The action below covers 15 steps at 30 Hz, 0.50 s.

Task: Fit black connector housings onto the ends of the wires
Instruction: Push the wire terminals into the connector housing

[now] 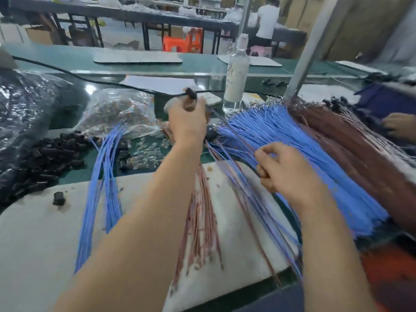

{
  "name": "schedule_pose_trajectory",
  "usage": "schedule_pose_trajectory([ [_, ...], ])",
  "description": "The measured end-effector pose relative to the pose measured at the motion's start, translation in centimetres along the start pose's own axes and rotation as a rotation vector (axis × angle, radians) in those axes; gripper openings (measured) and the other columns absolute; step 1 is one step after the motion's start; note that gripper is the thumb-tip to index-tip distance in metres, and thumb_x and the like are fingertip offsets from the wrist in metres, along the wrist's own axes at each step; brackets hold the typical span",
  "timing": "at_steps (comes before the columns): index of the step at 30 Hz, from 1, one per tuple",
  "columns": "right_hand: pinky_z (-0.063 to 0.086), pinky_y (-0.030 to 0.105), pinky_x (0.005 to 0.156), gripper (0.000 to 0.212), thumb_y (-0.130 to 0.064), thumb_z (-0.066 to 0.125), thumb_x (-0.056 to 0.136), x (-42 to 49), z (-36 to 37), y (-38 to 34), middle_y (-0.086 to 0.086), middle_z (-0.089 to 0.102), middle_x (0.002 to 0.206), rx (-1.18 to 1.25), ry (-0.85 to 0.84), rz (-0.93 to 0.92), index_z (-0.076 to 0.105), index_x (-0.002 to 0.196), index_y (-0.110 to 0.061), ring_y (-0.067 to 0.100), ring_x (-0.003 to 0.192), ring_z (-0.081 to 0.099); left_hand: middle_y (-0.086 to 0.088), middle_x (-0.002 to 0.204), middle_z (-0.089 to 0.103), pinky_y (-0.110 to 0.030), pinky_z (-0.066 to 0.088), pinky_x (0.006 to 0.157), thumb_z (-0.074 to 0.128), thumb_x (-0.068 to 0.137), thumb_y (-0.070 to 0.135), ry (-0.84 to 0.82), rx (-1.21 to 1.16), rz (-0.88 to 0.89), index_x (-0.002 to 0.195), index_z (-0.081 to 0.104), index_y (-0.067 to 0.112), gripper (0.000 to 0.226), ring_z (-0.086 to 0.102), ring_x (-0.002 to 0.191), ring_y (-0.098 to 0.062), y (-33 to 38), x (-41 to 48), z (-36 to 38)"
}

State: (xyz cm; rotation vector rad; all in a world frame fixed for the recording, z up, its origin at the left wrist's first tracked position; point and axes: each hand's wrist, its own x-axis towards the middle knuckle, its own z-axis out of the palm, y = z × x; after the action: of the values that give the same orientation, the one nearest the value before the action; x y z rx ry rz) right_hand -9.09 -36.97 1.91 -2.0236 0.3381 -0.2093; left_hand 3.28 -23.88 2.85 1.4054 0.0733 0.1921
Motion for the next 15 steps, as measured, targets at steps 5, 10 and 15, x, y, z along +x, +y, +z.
schedule_pose_trajectory([
  [5,0.044,0.036,0.081,0.021,-0.026,0.053,0.094,1.7,2.9,4.5,0.015,0.066,0.105,-0.611,0.122,0.094,0.06,0.1,-0.007,0.032,0.102,0.059,-0.012,0.099,0.065,-0.031,0.047,0.086,0.061,0.086,0.021,-0.34,0.698,-0.014,0.09,0.064,0.01,0.012,0.062,0.095,-0.028,-6.4,-2.4,2.1],
  [10,0.044,0.038,0.082,0.011,-0.02,0.057,0.088,2.2,4.1,3.9,0.013,0.065,0.102,-0.576,0.207,0.063,0.057,0.096,-0.012,0.033,0.101,0.058,-0.006,0.101,0.057,-0.029,0.043,0.076,0.057,0.09,0.026,-0.381,0.848,0.355,0.099,0.066,0.013,0.018,0.056,0.086,-0.022,-4.1,-1.6,-0.8],
  [15,0.041,0.034,0.081,0.017,-0.022,0.063,0.087,2.5,9.3,-1.7,0.01,0.063,0.104,-0.424,0.187,-0.168,0.06,0.102,-0.014,0.029,0.099,0.057,0.012,0.076,0.062,-0.007,0.042,0.063,0.059,0.089,0.022,-0.227,0.545,0.38,0.089,0.065,0.019,0.007,0.055,0.067,0.001,0.2,-0.8,-6.9],
])
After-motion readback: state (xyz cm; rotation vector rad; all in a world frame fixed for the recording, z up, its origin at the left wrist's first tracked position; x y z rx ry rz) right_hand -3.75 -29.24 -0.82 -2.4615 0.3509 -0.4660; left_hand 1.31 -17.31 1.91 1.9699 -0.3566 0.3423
